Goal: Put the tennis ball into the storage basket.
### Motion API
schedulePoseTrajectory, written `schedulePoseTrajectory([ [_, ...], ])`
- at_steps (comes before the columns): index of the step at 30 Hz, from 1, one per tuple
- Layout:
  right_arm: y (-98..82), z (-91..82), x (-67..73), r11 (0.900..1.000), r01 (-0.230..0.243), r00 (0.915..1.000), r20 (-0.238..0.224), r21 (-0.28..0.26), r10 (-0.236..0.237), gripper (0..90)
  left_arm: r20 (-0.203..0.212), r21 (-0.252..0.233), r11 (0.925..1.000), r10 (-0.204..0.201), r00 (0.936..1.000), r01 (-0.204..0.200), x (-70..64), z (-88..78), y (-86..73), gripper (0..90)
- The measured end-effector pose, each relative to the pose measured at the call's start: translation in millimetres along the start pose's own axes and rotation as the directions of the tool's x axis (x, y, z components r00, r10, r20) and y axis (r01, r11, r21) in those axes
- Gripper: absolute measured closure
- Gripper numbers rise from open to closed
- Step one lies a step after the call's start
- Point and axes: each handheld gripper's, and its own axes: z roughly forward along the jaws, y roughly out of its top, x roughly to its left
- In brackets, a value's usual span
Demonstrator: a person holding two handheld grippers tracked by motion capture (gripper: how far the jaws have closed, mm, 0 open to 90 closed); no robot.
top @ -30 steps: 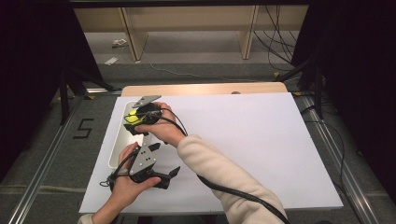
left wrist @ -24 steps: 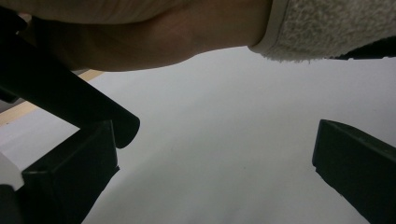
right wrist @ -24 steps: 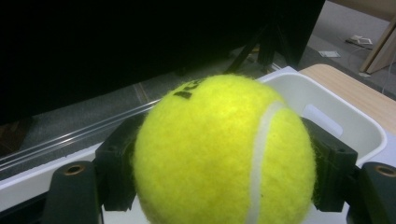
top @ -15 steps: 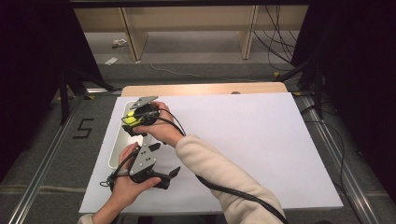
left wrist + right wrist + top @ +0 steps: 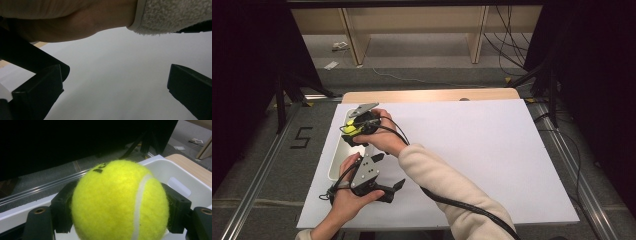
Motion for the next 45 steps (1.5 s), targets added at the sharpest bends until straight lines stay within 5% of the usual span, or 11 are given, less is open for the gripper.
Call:
schedulePoseTrajectory([
  [45,-3.3,14.6,4.8,0.997,0.022,0.9996,-0.019,0.071,-0.021,26.7,0.005,-0.002,1.0000,-0.001,1.0000,0.001,-1.9,0.5,-0.1,0.0],
])
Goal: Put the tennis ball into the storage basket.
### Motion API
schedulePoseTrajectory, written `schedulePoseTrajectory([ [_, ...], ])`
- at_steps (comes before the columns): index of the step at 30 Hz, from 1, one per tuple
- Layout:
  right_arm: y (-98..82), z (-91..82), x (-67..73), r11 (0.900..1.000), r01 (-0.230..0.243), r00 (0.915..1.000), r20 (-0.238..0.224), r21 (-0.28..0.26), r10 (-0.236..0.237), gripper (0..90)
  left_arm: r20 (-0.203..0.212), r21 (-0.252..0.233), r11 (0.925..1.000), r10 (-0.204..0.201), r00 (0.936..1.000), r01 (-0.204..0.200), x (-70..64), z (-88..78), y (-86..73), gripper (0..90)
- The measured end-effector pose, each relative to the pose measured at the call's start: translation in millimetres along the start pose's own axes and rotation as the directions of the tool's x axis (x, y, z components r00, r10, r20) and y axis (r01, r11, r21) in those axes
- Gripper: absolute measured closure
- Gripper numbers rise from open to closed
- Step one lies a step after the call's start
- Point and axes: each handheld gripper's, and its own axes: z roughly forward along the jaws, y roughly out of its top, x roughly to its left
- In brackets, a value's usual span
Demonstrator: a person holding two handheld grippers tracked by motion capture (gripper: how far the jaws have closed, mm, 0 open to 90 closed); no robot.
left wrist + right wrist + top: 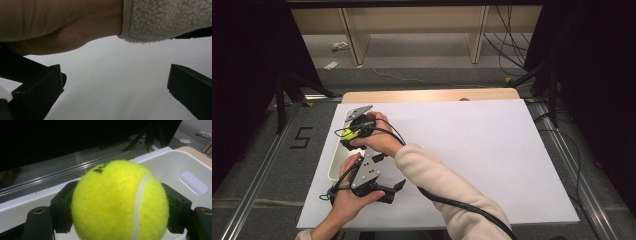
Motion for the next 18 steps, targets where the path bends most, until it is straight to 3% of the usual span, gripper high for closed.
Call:
schedulePoseTrajectory([
  [18,-3.9,5.2,-0.9,1.000,0.001,1.0000,0.001,0.019,-0.001,26.5,0.000,0.004,1.0000,0.004,1.0000,-0.004,0.3,-0.1,-0.2,0.0],
])
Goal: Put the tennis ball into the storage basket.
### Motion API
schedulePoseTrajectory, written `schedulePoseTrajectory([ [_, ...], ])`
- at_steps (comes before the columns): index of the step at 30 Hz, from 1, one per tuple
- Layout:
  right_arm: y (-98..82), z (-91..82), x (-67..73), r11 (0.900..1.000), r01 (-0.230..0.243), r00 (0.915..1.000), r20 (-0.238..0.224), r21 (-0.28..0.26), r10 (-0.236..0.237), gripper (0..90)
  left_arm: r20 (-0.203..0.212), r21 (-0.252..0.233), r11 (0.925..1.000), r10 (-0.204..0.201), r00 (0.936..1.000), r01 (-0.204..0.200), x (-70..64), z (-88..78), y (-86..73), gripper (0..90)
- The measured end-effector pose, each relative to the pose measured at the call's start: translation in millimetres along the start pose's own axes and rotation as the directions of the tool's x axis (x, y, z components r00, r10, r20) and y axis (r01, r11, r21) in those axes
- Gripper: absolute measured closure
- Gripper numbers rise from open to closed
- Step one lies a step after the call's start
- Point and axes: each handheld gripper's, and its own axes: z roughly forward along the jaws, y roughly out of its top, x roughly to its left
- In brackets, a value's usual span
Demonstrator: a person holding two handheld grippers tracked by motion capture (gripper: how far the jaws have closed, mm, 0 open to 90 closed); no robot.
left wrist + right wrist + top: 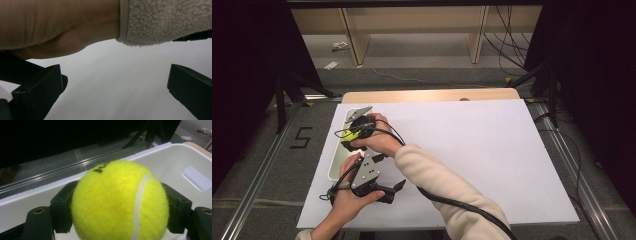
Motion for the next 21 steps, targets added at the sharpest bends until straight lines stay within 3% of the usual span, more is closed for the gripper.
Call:
schedulePoseTrajectory([
  [14,0.1,1.6,1.5,1.000,0.004,1.0000,0.009,0.004,-0.004,25.4,0.002,0.001,1.0000,-0.001,1.0000,0.001,-0.1,0.1,-0.1,0.0],
  [21,4.8,-2.5,0.1,1.000,0.004,0.9998,0.020,-0.025,-0.003,22.4,0.003,0.001,1.0000,0.000,1.0000,0.000,-0.3,0.3,-0.1,0.0],
])
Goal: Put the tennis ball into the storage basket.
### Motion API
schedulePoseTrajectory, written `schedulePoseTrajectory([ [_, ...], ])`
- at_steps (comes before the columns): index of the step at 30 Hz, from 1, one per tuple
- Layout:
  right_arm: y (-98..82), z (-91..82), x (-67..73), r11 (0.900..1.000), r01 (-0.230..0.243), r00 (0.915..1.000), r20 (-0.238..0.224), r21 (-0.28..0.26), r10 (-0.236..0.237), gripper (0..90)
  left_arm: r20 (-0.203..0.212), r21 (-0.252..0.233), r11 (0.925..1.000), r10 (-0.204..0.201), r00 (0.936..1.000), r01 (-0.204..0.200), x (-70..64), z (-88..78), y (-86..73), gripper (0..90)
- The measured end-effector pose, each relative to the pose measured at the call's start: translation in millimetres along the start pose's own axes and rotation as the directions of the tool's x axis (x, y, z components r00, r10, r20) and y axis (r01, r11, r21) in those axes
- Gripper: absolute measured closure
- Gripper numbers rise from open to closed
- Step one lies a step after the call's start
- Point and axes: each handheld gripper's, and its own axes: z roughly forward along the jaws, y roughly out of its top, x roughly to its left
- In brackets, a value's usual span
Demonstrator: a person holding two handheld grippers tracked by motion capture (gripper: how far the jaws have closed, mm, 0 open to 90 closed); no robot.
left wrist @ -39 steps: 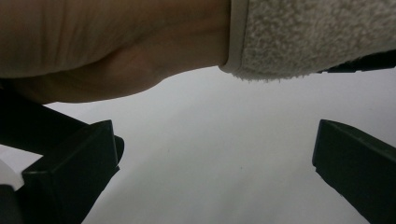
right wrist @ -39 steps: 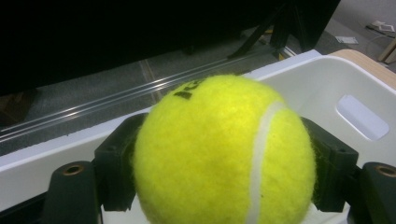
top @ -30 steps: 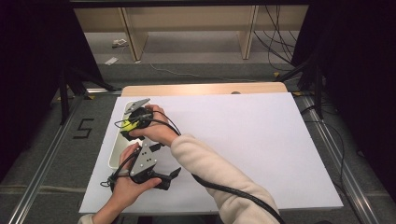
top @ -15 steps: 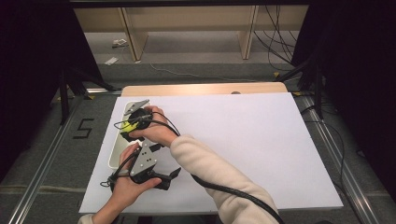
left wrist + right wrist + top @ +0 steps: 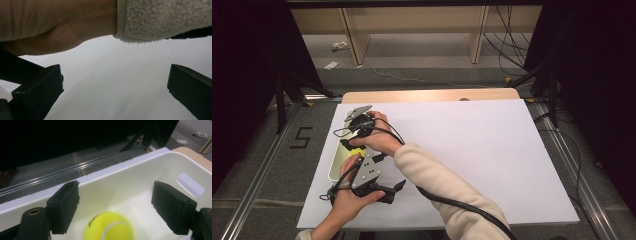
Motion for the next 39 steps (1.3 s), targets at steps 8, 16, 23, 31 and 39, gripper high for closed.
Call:
schedulePoseTrajectory([
  [8,-1.8,-4.0,-1.3,1.000,0.000,0.9999,0.011,0.002,0.000,18.3,0.001,0.001,1.0000,0.001,1.0000,-0.001,-0.2,0.2,0.0,0.0],
  [16,0.7,-11.3,-2.2,1.000,0.006,0.9998,0.017,-0.014,-0.005,17.2,0.002,0.002,1.0000,0.002,1.0000,-0.002,-0.6,0.6,0.1,0.0],
  [23,1.2,-15.5,-3.2,1.000,0.006,0.9997,0.022,-0.019,-0.005,17.2,0.001,0.001,1.0000,0.002,1.0000,-0.002,-0.4,0.5,0.0,0.0],
  [31,-0.2,-24.2,-5.7,1.000,0.001,0.9995,0.033,-0.029,0.000,17.5,0.002,0.003,1.0000,0.006,1.0000,-0.006,-0.4,0.7,0.1,0.0],
  [39,-4.0,-34.4,-10.5,0.999,-0.008,0.9987,0.050,-0.045,0.010,17.8,0.001,0.002,1.0000,0.003,1.0000,-0.003,-0.4,0.8,-0.1,0.0],
])
